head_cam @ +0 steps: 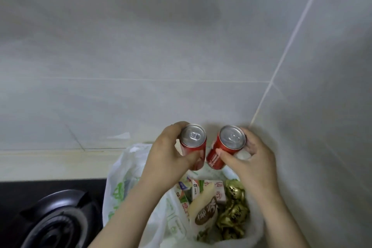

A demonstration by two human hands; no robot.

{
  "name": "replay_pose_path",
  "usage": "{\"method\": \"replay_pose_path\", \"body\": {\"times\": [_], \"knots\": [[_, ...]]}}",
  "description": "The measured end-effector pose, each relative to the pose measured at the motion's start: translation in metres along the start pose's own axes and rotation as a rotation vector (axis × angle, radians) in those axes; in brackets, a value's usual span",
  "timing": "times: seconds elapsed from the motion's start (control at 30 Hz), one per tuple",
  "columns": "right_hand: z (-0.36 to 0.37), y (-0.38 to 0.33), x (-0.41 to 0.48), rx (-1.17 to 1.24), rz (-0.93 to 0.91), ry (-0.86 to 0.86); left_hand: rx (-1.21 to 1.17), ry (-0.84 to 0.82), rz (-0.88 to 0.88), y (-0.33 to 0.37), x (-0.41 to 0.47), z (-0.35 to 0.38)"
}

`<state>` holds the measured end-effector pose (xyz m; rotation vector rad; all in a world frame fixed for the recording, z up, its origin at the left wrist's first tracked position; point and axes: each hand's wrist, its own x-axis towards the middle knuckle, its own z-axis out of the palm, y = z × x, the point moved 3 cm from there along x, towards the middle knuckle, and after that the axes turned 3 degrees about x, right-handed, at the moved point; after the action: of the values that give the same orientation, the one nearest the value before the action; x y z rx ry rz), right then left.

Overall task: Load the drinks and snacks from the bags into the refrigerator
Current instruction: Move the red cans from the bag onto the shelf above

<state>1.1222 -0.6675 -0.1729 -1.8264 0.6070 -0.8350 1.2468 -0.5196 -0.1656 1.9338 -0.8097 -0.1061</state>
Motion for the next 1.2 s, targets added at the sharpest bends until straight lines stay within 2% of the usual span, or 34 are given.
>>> {"method": "replay_pose_path", "body": {"times": [0.2,0.33,0.53,0.73,1.03,1.2], "knots": [[-0.011,-0.108,-0.035,0.078,-0.199,0.064,-0.216,0.168,0.158,0.074,-0.044,-0.080],[-0.012,-0.181,-0.064,0.259,-0.343,0.060,-0.297,0.260,0.237,0.115,-0.074,-0.138],[-0.002,-0.275,-0.101,0.444,-0.502,0.014,-0.347,0.336,0.370,0.165,-0.113,-0.225],[0.015,-0.328,-0.136,0.475,-0.564,-0.067,-0.338,0.422,0.390,0.189,-0.159,-0.289],[0.063,-0.365,-0.166,0.626,-0.607,-0.347,-0.177,0.675,0.295,0.205,-0.234,-0.341],[0.094,-0.382,-0.192,0.734,-0.621,-0.645,-0.048,0.864,0.229,0.206,-0.289,-0.352]]}}
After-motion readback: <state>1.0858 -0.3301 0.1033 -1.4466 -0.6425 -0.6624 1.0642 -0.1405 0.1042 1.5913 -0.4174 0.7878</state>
